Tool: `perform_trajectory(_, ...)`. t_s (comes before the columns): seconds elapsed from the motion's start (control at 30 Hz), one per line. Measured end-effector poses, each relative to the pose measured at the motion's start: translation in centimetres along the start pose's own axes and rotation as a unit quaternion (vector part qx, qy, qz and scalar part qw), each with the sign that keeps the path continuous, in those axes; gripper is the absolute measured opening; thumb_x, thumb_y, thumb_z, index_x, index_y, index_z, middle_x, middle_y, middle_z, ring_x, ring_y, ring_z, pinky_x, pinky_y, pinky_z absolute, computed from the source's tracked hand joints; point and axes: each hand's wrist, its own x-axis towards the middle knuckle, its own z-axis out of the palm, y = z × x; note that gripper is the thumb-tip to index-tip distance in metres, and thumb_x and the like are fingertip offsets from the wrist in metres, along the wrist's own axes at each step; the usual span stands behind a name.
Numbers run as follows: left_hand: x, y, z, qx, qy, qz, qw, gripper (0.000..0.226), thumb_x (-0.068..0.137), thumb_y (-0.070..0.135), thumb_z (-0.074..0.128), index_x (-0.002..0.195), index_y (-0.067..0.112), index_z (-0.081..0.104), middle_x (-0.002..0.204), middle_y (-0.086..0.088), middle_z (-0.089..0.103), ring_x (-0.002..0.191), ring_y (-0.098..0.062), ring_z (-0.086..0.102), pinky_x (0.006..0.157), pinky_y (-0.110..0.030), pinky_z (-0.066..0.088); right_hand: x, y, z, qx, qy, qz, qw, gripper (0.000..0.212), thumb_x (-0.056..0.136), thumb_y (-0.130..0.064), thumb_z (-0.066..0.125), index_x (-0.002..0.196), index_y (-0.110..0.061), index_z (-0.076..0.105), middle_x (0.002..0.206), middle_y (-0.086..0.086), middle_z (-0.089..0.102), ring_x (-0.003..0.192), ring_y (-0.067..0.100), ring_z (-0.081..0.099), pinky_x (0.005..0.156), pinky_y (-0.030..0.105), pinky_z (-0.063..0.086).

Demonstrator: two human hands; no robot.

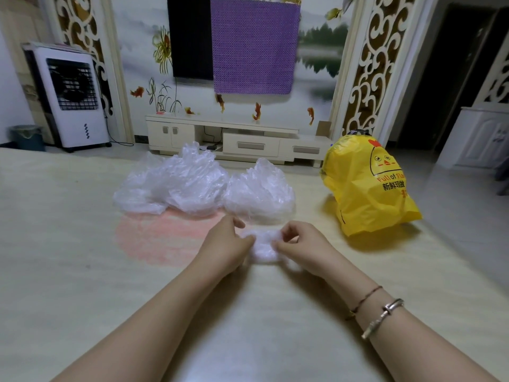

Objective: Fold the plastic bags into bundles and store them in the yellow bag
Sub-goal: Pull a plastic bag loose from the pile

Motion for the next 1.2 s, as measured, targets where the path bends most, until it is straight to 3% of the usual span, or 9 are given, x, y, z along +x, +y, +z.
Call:
perform_trajectory(0.1,-0.2,0.5,0.1,-0.023,0.043,0.072,0.996,0.048,0.083,0.037,0.071,0.123,0.025,0.047,0.113,0.004,0.049,0.09,-0.012,0.053,0.075,-0.023,0.042,-0.5,-0.9,-1.5,0.134,-0.01,-0.034,0.99,0.012,0.081,-0.003,0.068,0.076,-0.009,0.058,0.072,0.003,0.057,0.066,0.014,0.05,0.06,0.024,0.039)
perform_trajectory(0.2,-0.3,1.8,0.1,-0.193,-0.032,0.035,0.98,0.054,0.08,0.037,0.076,0.125,0.024,0.05,0.12,0.005,0.053,0.101,-0.009,0.058,0.073,-0.019,0.047,-0.9,-1.6,-2.8,0.18,0.011,-0.062,0.982,0.008,0.083,-0.002,0.067,0.081,-0.007,0.061,0.075,0.002,0.059,0.068,0.011,0.051,0.065,0.021,0.04)
perform_trajectory(0.37,0.3,3.4,0.4,-0.33,-0.078,-0.001,0.941,0.036,0.086,0.011,0.071,0.119,0.013,0.059,0.117,-0.014,0.059,0.097,-0.025,0.066,0.073,-0.027,0.059,-0.4,-2.3,-3.4,0.138,0.047,-0.066,0.987,0.008,0.082,-0.006,0.067,0.084,-0.012,0.063,0.078,-0.003,0.062,0.058,-0.002,0.048,0.057,0.01,0.037)
perform_trajectory(0.5,1.6,4.2,0.0,-0.323,-0.028,0.007,0.946,0.027,0.087,0.007,0.068,0.113,0.009,0.062,0.102,-0.005,0.057,0.088,-0.02,0.065,0.071,-0.024,0.059,1.0,-3.6,-5.3,0.09,0.099,-0.037,0.99,0.025,0.082,-0.014,0.065,0.106,-0.019,0.059,0.107,-0.004,0.058,0.083,0.007,0.053,0.069,0.02,0.043)
perform_trajectory(0.6,2.8,4.6,-0.1,-0.292,-0.014,0.003,0.956,0.024,0.086,0.011,0.069,0.109,0.013,0.063,0.1,-0.002,0.056,0.092,-0.022,0.063,0.081,-0.031,0.058,3.4,-4.6,-8.0,-0.054,0.158,-0.094,0.981,0.034,0.085,-0.013,0.055,0.119,-0.019,0.056,0.123,-0.001,0.048,0.096,0.013,0.05,0.079,0.026,0.04)
perform_trajectory(0.73,3.7,4.9,0.3,-0.219,-0.003,0.005,0.976,0.02,0.083,0.018,0.071,0.103,0.021,0.066,0.099,-0.001,0.059,0.092,-0.02,0.06,0.084,-0.033,0.051,7.5,-4.7,-10.6,-0.328,0.152,-0.093,0.928,0.043,0.088,-0.003,0.046,0.129,-0.015,0.048,0.133,0.003,0.041,0.099,0.027,0.056,0.072,0.041,0.051)
perform_trajectory(0.83,4.1,5.2,0.2,-0.206,-0.002,0.014,0.978,0.018,0.083,0.018,0.071,0.101,0.02,0.067,0.094,-0.001,0.063,0.081,-0.015,0.058,0.069,-0.023,0.045,9.2,-4.4,-11.3,-0.447,0.117,-0.05,0.886,0.039,0.087,-0.003,0.046,0.126,-0.012,0.044,0.128,0.009,0.041,0.085,0.029,0.053,0.055,0.036,0.044)
perform_trajectory(0.97,4.5,5.8,-0.6,-0.203,-0.011,0.021,0.979,0.015,0.083,0.018,0.07,0.098,0.021,0.068,0.092,-0.002,0.065,0.079,-0.015,0.058,0.068,-0.026,0.044,9.6,-4.1,-11.6,-0.518,0.104,-0.029,0.848,0.03,0.091,-0.011,0.044,0.121,-0.011,0.044,0.115,0.009,0.052,0.092,0.03,0.057,0.051,0.03,0.031)
perform_trajectory(1.2,4.0,7.7,-0.7,-0.237,0.028,0.049,0.97,0.013,0.086,0.015,0.065,0.1,0.017,0.066,0.084,0.003,0.064,0.078,-0.012,0.058,0.065,-0.024,0.044,4.8,-2.9,-13.0,-0.384,0.246,-0.253,0.853,0.021,0.097,-0.027,0.045,0.08,-0.015,0.045,0.079,-0.001,0.043,0.058,0.019,0.048,0.048,0.036,0.046)
